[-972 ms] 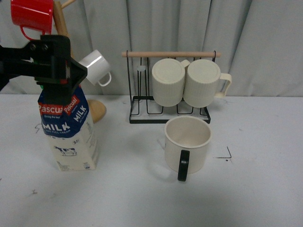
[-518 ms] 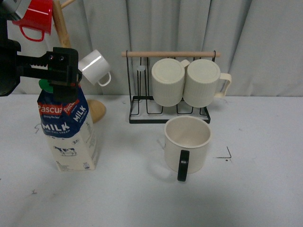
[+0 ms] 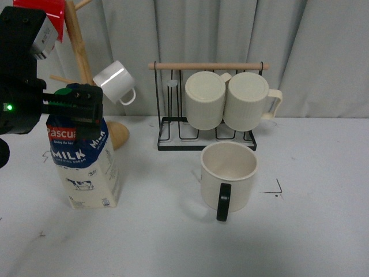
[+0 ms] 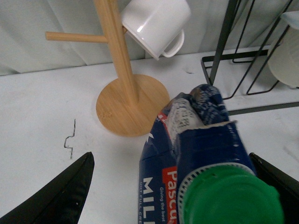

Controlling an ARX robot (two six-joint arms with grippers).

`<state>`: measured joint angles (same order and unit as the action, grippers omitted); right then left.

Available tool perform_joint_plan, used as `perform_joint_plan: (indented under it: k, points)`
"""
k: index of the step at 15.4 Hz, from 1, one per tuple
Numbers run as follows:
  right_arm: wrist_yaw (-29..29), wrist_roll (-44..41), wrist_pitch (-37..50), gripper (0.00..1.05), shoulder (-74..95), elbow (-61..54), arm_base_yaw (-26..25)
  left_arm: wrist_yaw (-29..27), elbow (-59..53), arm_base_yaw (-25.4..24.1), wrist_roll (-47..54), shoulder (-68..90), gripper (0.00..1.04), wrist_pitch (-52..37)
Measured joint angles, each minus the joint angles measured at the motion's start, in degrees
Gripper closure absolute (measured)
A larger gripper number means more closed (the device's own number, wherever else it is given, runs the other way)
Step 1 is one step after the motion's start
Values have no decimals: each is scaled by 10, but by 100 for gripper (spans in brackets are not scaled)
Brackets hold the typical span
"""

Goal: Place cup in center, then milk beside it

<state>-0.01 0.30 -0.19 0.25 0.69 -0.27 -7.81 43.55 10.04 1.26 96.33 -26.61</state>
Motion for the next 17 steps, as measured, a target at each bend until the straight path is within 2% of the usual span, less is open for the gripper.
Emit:
perform_joint_plan:
  k: [3, 5, 8, 12, 17]
  points:
    - [0, 0, 0, 7, 0, 0, 0, -14, 10, 0, -19, 33, 7, -7]
    - [0, 0, 0, 7, 0, 0, 0, -27, 18, 2, -42, 58, 49, -21]
    - [0, 0, 0, 7, 0, 0, 0, -29, 24, 6, -44, 58, 81, -16]
    - [0, 0, 0, 7, 0, 0, 0, -54, 18, 41, -45, 30, 85, -4]
    - [0, 0, 0, 7, 0, 0, 0, -78, 34, 158, -36, 6, 85, -18]
